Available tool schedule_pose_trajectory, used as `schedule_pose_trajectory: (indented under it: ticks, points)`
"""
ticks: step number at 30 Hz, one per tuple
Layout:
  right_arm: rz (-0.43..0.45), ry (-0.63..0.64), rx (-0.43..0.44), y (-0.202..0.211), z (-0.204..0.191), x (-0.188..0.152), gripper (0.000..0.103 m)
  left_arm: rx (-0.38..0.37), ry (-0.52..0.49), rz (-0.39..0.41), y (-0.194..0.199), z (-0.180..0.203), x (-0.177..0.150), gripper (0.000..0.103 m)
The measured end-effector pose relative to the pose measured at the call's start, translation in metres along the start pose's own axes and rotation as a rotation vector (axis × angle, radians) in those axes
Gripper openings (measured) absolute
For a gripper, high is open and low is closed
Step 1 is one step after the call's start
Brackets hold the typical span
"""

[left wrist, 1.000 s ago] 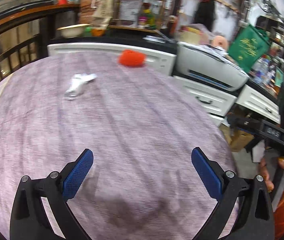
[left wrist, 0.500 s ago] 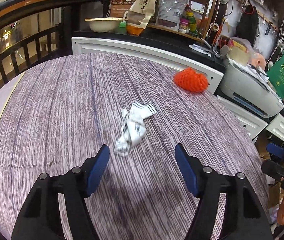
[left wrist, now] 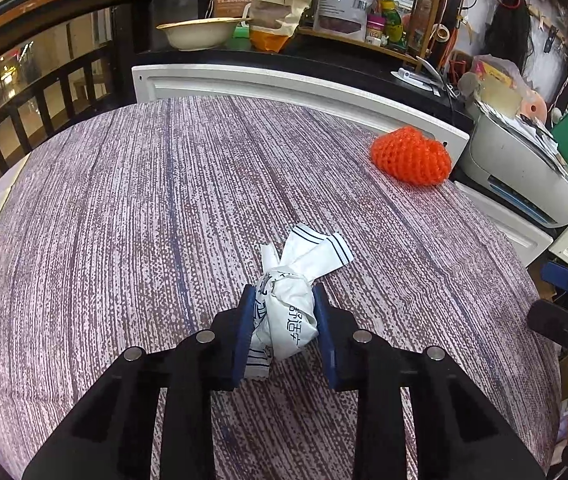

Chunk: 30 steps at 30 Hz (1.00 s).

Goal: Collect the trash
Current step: 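Grasp the orange mesh net with the right gripper while left holds the wrapper, then carry the orange mesh net over the bin and open the right gripper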

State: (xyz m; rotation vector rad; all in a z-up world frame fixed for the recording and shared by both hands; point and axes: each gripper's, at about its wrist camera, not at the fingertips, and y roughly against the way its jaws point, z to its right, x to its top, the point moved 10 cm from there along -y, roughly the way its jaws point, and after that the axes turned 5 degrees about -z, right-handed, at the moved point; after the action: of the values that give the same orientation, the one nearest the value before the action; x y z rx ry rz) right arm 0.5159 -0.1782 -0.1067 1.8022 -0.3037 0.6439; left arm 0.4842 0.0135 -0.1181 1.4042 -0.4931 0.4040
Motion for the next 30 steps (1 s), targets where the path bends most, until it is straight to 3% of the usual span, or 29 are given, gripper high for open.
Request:
schedule_pose_trajectory:
  ticks: [8,15,18,22,24,26,30]
  points:
    - [0.025,0.031,-0.028,-0.018,-0.01,0.035,0.093,-0.029,0.043,0.048,0.026,0.0,-0.008,0.028]
    - [0.031,0.032,-0.111,-0.053,-0.009,0.082,0.092,-0.066,0.017,0.086,0.052,0.014,-0.02,0.028]
    - [0.02,0.031,-0.151,-0.068,-0.006,0.098,0.087,-0.081,0.006,0.089,0.057,0.019,-0.023,0.028]
    - [-0.016,0.031,-0.208,-0.092,0.001,0.108,0.072,-0.092,-0.011,0.092,0.06,0.023,-0.027,0.028]
    - [-0.031,0.028,-0.235,-0.1,0.005,0.11,0.053,-0.101,-0.008,0.088,0.06,0.025,-0.03,0.028]
    - [-0.054,0.012,-0.238,-0.107,0.008,0.107,0.023,-0.104,-0.007,0.085,0.06,0.025,-0.032,0.028]
    - [-0.024,0.021,-0.227,-0.1,0.008,0.103,0.016,-0.108,0.002,0.082,0.061,0.022,-0.039,0.028]
